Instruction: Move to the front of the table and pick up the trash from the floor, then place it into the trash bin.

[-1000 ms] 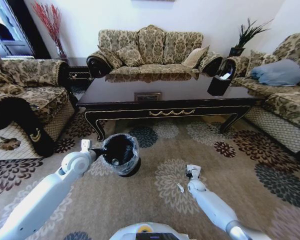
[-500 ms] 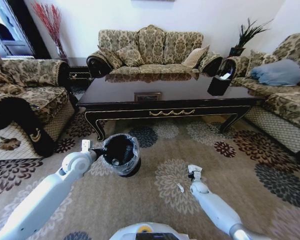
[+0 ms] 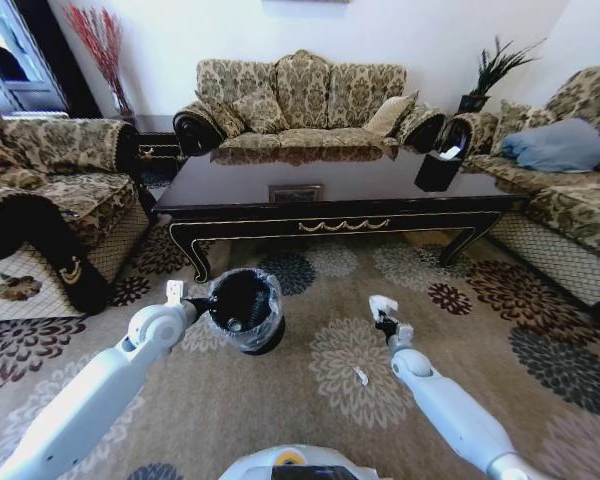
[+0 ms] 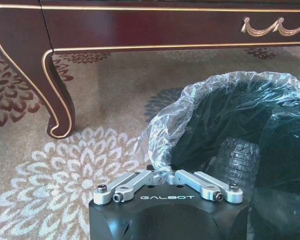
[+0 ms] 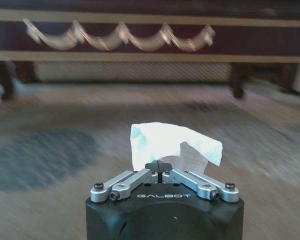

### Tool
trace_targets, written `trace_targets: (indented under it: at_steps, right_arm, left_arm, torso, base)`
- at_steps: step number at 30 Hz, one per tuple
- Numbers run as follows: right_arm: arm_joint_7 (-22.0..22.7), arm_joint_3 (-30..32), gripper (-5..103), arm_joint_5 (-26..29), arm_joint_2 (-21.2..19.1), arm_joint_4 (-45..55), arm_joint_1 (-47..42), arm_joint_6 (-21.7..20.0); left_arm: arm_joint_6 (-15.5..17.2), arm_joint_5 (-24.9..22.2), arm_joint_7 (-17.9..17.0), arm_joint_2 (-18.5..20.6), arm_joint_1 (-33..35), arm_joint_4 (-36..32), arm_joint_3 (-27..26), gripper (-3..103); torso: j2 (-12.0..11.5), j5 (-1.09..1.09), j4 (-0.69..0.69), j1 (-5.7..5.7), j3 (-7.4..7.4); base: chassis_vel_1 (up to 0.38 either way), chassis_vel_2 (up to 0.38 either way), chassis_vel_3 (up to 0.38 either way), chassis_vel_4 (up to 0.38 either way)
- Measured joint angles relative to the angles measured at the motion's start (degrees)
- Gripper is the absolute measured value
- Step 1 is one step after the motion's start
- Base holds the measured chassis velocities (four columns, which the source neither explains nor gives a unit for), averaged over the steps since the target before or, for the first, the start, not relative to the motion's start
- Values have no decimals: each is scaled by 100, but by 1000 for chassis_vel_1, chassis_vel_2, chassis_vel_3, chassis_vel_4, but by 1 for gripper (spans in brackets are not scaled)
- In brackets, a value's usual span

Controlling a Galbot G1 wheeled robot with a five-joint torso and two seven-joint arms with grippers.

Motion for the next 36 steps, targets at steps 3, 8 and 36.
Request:
trace_targets:
  at_steps: [3, 8, 36]
  right_arm:
    - [-456, -43, 0, 71, -57, 264, -14, 318]
    - [-1084, -104, 0, 131, -87, 524, 36, 758]
    - [-2606, -2096, 0, 627, -291, 1327, 1758, 1963]
  left_arm:
    - [0, 1, 5, 11, -24, 3, 21, 2]
    - [0, 2, 7, 6, -62, 23, 88, 2]
    - [0, -128, 21, -676, -1373, 1228, 1075, 2]
  torso:
    - [0, 1, -1, 0, 0]
    - [0, 0, -1, 0, 0]
    - [0, 0, -2, 0, 1]
  base:
    - [0, 0, 0, 0]
    - [0, 0, 0, 0]
    - [0, 0, 0, 0]
